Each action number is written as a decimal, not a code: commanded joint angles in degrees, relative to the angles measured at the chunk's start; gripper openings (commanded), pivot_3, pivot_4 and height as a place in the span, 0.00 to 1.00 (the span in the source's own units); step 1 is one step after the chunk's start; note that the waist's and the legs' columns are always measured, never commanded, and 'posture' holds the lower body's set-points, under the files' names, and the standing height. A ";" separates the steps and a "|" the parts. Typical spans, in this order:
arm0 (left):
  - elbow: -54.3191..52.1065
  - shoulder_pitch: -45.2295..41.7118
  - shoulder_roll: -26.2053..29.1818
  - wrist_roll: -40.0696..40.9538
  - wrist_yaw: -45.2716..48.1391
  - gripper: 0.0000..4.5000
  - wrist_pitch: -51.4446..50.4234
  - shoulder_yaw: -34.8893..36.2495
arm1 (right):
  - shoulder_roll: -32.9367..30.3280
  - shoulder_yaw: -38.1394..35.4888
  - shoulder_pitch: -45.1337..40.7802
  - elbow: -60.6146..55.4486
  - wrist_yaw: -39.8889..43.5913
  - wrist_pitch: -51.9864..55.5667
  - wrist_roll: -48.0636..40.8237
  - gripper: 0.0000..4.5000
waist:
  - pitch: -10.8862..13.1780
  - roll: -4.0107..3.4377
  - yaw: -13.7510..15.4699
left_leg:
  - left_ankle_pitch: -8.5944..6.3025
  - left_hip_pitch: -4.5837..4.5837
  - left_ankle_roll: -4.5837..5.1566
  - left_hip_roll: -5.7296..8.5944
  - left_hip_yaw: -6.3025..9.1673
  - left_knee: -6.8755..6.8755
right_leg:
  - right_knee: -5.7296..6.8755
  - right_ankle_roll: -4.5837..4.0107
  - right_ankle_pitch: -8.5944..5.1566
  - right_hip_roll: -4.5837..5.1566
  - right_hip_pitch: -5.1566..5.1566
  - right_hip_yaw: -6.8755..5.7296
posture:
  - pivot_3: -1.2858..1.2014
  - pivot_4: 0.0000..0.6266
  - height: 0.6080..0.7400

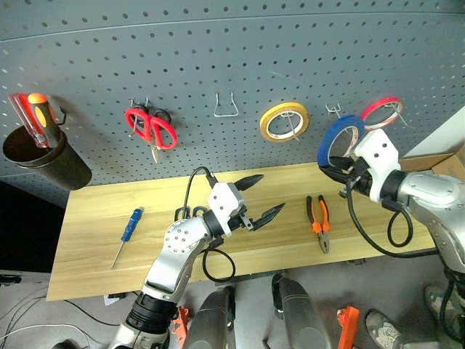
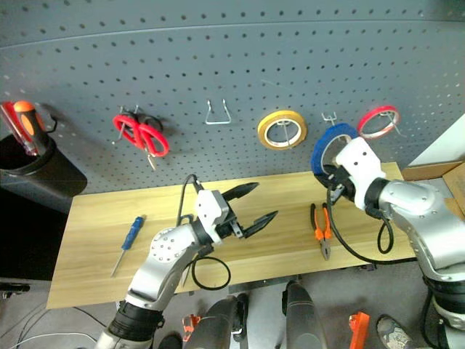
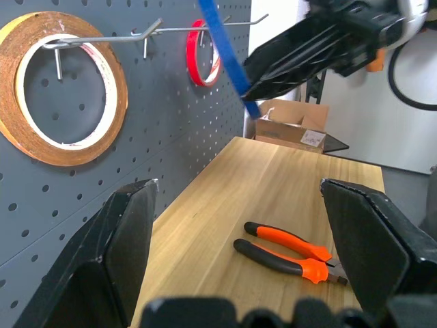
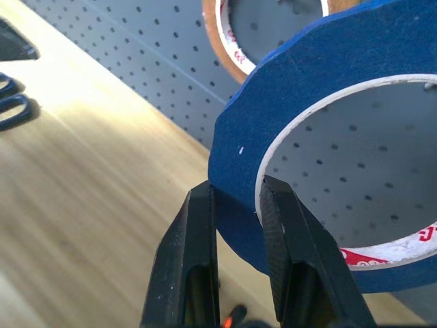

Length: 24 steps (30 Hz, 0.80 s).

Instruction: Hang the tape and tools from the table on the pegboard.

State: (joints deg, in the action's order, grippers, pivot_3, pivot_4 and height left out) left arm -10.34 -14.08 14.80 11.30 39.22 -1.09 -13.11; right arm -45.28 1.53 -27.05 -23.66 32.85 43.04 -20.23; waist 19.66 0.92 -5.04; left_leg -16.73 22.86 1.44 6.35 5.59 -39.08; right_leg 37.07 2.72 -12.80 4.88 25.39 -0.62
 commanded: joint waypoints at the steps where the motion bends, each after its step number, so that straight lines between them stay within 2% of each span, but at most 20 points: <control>1: -1.82 0.10 -0.29 0.05 -0.46 0.91 0.47 -0.01 | 3.07 3.20 -4.06 4.33 -2.03 -2.47 4.51 0.07 | 0.00 0.00 -0.07 | 0.00 -0.01 0.00 0.00 -0.01 -0.01 | 0.01 -0.01 0.00 0.00 0.00 0.01 | 0.42 0.52 1.00; 4: -1.84 -0.04 -0.30 0.04 -0.59 0.91 0.37 -0.03 | 5.70 5.87 -6.56 9.60 -4.08 -1.27 8.19 0.07 | -0.03 0.04 0.00 | 0.01 0.01 0.00 0.01 -0.02 -0.03 | 0.02 -0.02 0.01 0.00 0.02 0.01 | 0.43 0.52 1.00; 6: -1.93 -0.05 -0.22 0.09 -0.72 0.91 0.23 0.03 | 8.06 5.37 -7.69 13.10 -5.89 -0.92 9.20 0.23 | -0.11 0.15 0.03 | 0.01 0.00 0.00 0.01 -0.02 -0.03 | 0.01 -0.02 0.02 0.00 0.01 0.00 | 0.43 0.52 1.00; 9: -1.90 0.15 0.20 0.23 -0.67 0.91 0.30 0.46 | 8.92 4.47 -6.98 13.65 -6.31 -1.34 10.47 0.42 | -0.11 0.15 0.08 | 0.01 0.01 0.00 0.01 0.00 -0.04 | 0.02 -0.03 0.02 0.00 0.02 0.00 | 0.43 0.52 1.00; 13: -2.05 0.93 0.93 0.36 -0.82 0.91 0.48 0.76 | 7.56 -0.12 -1.44 5.55 -4.62 2.44 7.42 0.73 | -0.12 0.14 0.28 | 0.01 0.03 0.00 0.01 0.02 -0.02 | -0.02 -0.03 0.02 0.01 0.03 -0.03 | 0.43 0.52 1.00; 16: -2.43 1.96 1.54 0.38 -0.96 0.91 0.16 0.95 | 5.01 -2.32 6.35 -5.85 -2.09 9.13 3.54 0.95 | -0.14 0.12 0.38 | 0.01 0.05 0.00 0.01 0.04 -0.02 | -0.05 -0.03 0.02 0.01 0.04 -0.04 | 0.42 0.52 1.00; 19: -2.38 5.14 5.30 1.00 3.05 0.91 -1.24 0.06 | 1.46 -7.10 21.51 -16.57 1.77 20.46 -3.80 0.95 | -0.34 0.10 0.51 | 0.01 0.07 0.00 0.00 0.08 0.03 | -0.05 -0.03 0.02 0.01 0.04 -0.06 | 0.42 0.52 1.00; 20: -2.57 6.27 6.74 1.92 4.86 0.91 -2.53 -0.23 | 2.20 -8.71 24.91 -17.42 1.19 25.38 -5.53 0.95 | -0.79 0.27 0.53 | 0.00 0.05 0.00 -0.02 0.15 0.05 | -0.06 -0.03 0.01 0.00 0.01 -0.11 | 0.41 0.53 1.00; 22: -2.77 7.39 8.38 3.07 6.86 0.91 -3.80 -0.29 | 5.00 -10.87 27.02 -17.52 -1.47 31.48 -7.01 0.95 | -1.50 0.64 0.42 | -0.02 -0.14 -0.01 -0.10 0.24 0.16 | -0.11 -0.04 0.00 -0.08 -0.13 -0.18 | 0.41 0.53 1.00; 24: -1.31 7.93 8.75 4.51 6.93 0.91 -5.14 1.34 | 10.25 -10.63 25.43 -15.62 -7.02 35.26 -5.11 0.95 | -1.97 1.14 0.86 | -0.03 -0.19 0.00 -0.10 0.42 0.14 | -0.23 -0.05 -0.01 -0.09 -0.32 -0.26 | 0.41 0.53 1.00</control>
State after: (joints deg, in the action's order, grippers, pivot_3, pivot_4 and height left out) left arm -10.79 -6.65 23.68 13.83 45.44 -5.69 -12.92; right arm -37.82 -11.48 -3.04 -41.57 28.79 71.83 -24.54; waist 17.69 2.06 -4.18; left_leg -16.77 22.68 1.45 6.27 6.10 -38.97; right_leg 36.83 2.66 -12.81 4.80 25.02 -0.92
